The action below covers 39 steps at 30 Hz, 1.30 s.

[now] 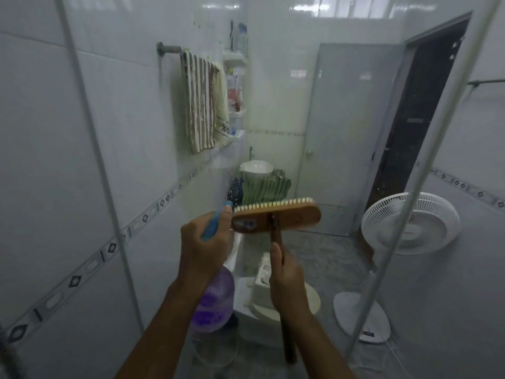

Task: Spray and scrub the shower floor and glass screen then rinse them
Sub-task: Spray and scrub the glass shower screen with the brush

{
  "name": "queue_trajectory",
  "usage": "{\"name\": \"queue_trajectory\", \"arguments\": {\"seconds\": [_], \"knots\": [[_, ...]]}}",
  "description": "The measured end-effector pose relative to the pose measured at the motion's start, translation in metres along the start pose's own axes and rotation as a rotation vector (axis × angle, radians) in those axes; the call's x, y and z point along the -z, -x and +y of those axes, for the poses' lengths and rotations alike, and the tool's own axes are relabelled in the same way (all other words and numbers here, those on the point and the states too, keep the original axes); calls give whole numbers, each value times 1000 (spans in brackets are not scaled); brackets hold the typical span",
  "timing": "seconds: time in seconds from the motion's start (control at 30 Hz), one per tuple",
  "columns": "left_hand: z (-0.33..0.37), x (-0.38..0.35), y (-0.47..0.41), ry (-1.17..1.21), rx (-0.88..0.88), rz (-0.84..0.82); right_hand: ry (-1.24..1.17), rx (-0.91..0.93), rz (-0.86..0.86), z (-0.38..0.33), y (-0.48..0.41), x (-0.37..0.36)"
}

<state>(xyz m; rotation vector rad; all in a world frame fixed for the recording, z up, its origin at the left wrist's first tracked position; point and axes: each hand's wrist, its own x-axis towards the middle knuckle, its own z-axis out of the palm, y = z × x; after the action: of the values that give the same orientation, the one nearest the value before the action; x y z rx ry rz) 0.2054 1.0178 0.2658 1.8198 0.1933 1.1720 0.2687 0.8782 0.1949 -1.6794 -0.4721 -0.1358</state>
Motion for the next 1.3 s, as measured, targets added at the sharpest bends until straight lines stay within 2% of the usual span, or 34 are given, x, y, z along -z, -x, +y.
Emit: {"name": "queue_trajectory", "arguments": {"seconds": [0.07,0.2,0.33,0.5,0.93,1.07,1.2,1.3], "knots": [[8,-2,-10,17,-20,-11,-2,98,-22,-47,-32,12],[25,-4,-33,58,-40,-30,55,277,83,-158,-102,46],[41,1,-56,99,-72,14,53,320,83,-225,-130,72],[63,5,-71,88,-130,36,96,309,86,-217,-128,66],[61,25,-92,-2,-64,65,118,257,68,-218,-118,59],[59,33,-96,-11,-126,113,116,242,66,-209,-113,51],[58,39,-101,1,-97,115,115,257,51,-204,-113,44],[64,49,-106,10,-173,171,160,260,31,-198,-111,39]]}}
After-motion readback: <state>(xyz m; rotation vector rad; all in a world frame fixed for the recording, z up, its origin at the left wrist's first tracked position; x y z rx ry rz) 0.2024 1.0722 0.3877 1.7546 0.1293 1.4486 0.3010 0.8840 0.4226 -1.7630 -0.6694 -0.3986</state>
